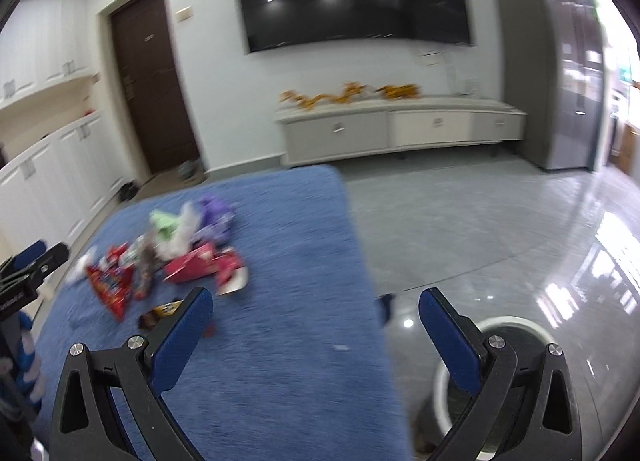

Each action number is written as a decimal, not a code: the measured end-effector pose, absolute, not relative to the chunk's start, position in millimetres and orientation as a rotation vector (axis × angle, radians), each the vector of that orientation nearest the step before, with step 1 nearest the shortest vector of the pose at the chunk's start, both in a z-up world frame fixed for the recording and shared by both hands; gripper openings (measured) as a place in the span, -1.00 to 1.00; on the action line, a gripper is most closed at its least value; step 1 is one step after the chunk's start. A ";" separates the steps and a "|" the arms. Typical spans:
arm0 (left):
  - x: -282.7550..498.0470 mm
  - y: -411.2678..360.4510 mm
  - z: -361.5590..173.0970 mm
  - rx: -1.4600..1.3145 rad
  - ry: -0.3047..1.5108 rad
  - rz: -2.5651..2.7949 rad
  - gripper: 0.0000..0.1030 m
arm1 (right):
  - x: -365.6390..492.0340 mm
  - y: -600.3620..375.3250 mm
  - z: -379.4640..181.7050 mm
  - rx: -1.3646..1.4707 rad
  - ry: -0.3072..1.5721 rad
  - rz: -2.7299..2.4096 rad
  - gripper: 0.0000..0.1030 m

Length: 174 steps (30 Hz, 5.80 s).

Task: Collect trash
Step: 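Move both tools toward the pile of wrappers on the blue rug, then grasp red chip bag with left tool while right tool grasps brown chip bag, then carry both bags to the trash bin and open both tools to drop them, then return to the rug and grasp pink wrapper with the right tool, then grasp clear plastic bag with left tool while right tool holds pink wrapper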

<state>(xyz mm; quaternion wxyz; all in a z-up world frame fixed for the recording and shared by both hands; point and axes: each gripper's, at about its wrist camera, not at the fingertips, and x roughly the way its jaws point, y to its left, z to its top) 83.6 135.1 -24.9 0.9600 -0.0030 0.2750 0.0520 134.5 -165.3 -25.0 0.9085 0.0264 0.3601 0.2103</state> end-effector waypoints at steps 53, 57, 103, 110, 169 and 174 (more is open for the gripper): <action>146.1 -55.9 -4.6 0.038 0.775 -0.285 -0.55 | 128.5 -322.2 -46.4 0.073 0.806 0.367 -0.61; 178.4 -132.6 -15.3 0.044 0.815 -0.407 -0.50 | 145.1 -376.2 -69.1 0.162 0.859 0.251 -0.60; 150.7 -61.9 9.6 -0.032 0.637 -0.275 0.16 | 143.5 -278.7 -12.3 0.078 0.770 0.355 -0.17; 161.3 36.4 -22.9 -0.080 0.684 -0.108 0.16 | 176.7 -204.9 -25.9 0.010 0.813 0.477 -0.17; 163.6 -19.6 -2.3 -0.071 0.763 -0.247 -0.59 | 148.1 -299.7 -19.7 0.032 0.751 0.361 -0.40; 183.3 -105.1 -13.0 -0.025 0.806 -0.401 -0.59 | 149.7 -355.1 -47.0 0.103 0.795 0.244 -0.40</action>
